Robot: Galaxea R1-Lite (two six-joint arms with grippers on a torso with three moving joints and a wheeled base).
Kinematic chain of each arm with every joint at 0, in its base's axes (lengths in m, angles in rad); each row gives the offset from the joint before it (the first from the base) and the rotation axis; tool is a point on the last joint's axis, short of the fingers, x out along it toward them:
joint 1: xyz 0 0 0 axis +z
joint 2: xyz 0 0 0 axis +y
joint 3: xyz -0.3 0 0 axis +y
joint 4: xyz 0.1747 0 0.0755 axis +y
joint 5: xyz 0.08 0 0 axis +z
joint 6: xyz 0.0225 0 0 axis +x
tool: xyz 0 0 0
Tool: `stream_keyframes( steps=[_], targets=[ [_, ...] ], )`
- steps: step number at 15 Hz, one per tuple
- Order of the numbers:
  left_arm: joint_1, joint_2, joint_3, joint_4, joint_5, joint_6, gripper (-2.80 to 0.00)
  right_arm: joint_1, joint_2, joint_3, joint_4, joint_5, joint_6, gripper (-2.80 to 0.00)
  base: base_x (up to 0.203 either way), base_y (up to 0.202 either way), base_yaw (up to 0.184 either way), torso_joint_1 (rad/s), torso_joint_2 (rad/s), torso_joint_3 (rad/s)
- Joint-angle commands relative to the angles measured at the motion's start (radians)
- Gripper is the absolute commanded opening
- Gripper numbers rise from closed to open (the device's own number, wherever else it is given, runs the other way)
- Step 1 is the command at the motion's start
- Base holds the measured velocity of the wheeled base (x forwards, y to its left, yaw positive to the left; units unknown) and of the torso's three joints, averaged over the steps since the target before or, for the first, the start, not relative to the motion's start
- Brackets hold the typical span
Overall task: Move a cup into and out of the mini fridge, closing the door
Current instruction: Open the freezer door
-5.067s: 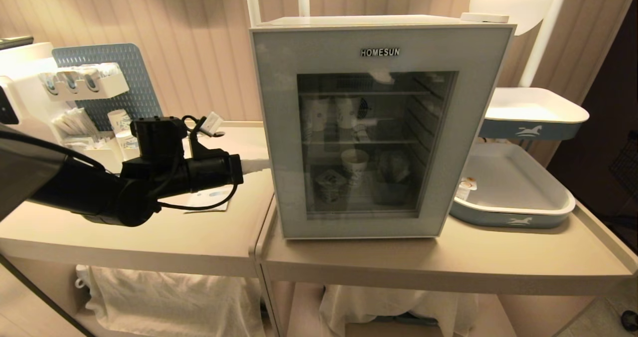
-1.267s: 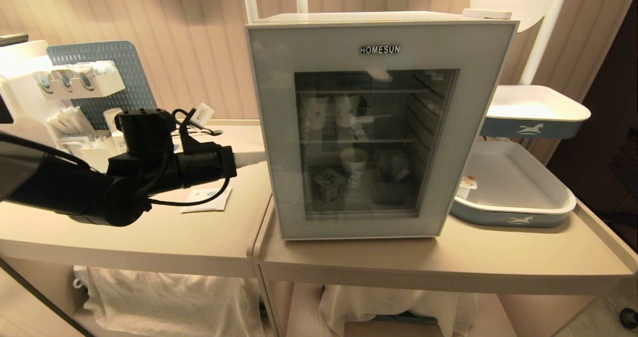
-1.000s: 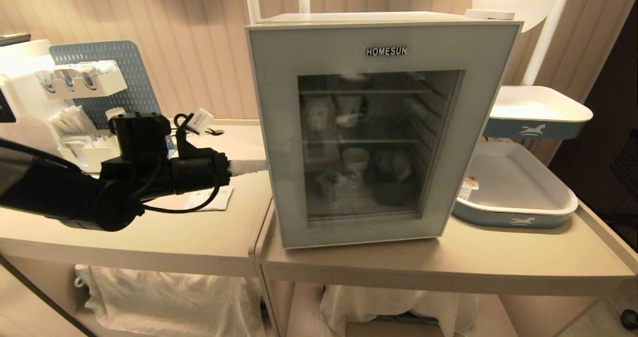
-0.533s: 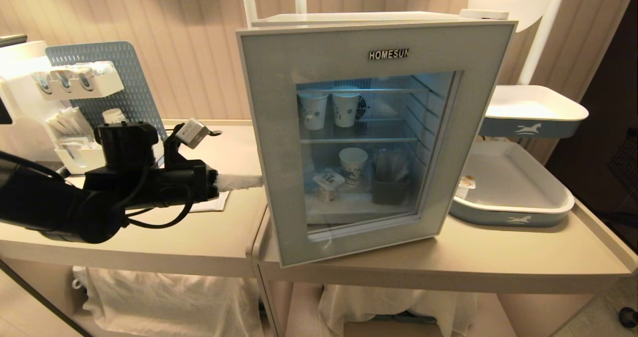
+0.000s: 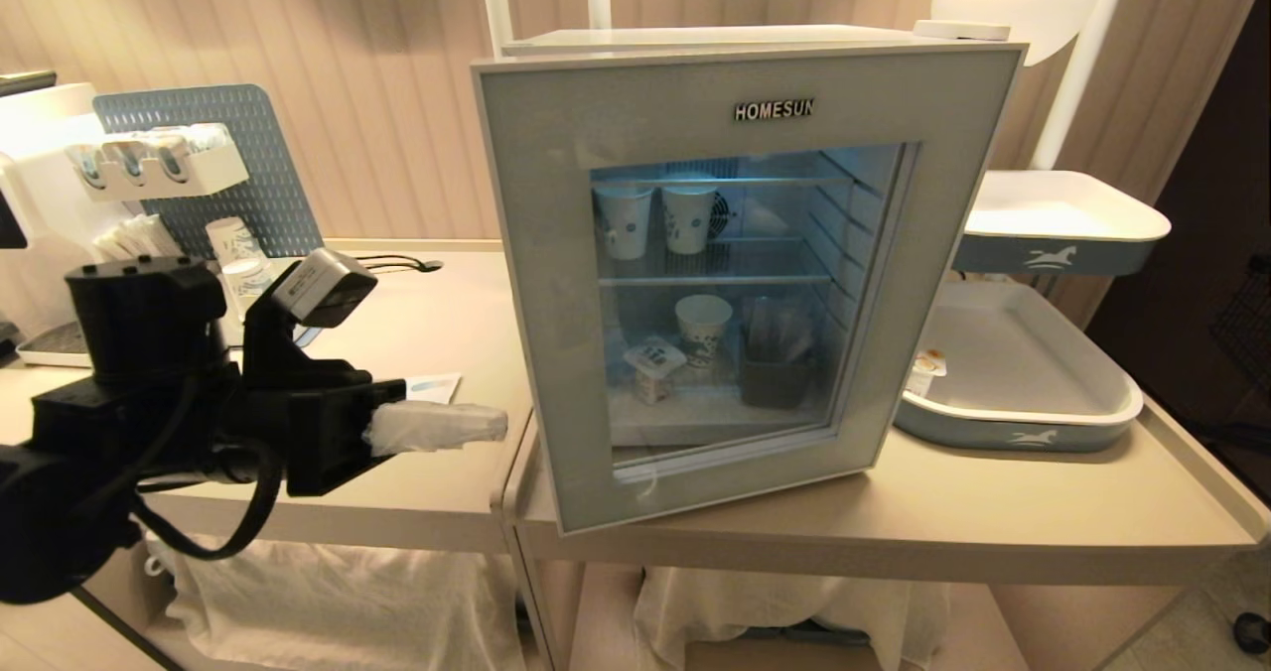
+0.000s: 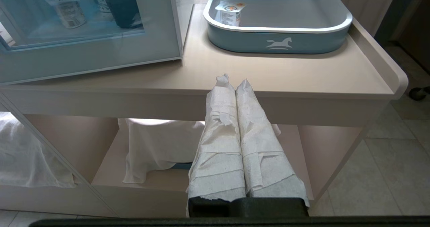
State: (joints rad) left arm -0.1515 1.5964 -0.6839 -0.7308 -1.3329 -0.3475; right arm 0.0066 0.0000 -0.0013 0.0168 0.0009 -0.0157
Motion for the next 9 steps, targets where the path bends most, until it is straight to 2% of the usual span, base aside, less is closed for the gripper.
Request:
stream_keyframes(
  steps=[1,4,5,7,9],
  targets=[
    [0.005,-0.058,0.018,-0.007,0.002,0.000,-2.80,0.000,0.002,0.000,0.000,0.001,-0.001,-2.80,0.000,0.000,0.000,0.000,0.00,0.000],
    [0.137,0.071,-0.086,-0.059,0.101,-0.004,-2.80,0.001,0.002,0.000,0.000,0.001,0.000,-2.80,0.000,0.000,0.000,0.000,0.00,0.000],
    [0.160,0.118,-0.134,-0.078,0.146,-0.007,-2.80,0.001,0.002,0.000,0.000,0.001,0.000,-2.80,0.000,0.000,0.000,0.000,0.00,0.000],
    [0.171,0.186,-0.201,-0.092,0.271,-0.020,-2.80,0.000,0.002,0.000,0.000,0.001,-0.001,-2.80,0.000,0.000,0.000,0.000,0.00,0.000],
    [0.114,0.230,-0.238,-0.095,0.319,-0.032,-2.80,0.000,0.002,0.000,0.000,0.001,-0.001,-2.80,0.000,0.000,0.000,0.000,0.00,0.000]
  ],
)
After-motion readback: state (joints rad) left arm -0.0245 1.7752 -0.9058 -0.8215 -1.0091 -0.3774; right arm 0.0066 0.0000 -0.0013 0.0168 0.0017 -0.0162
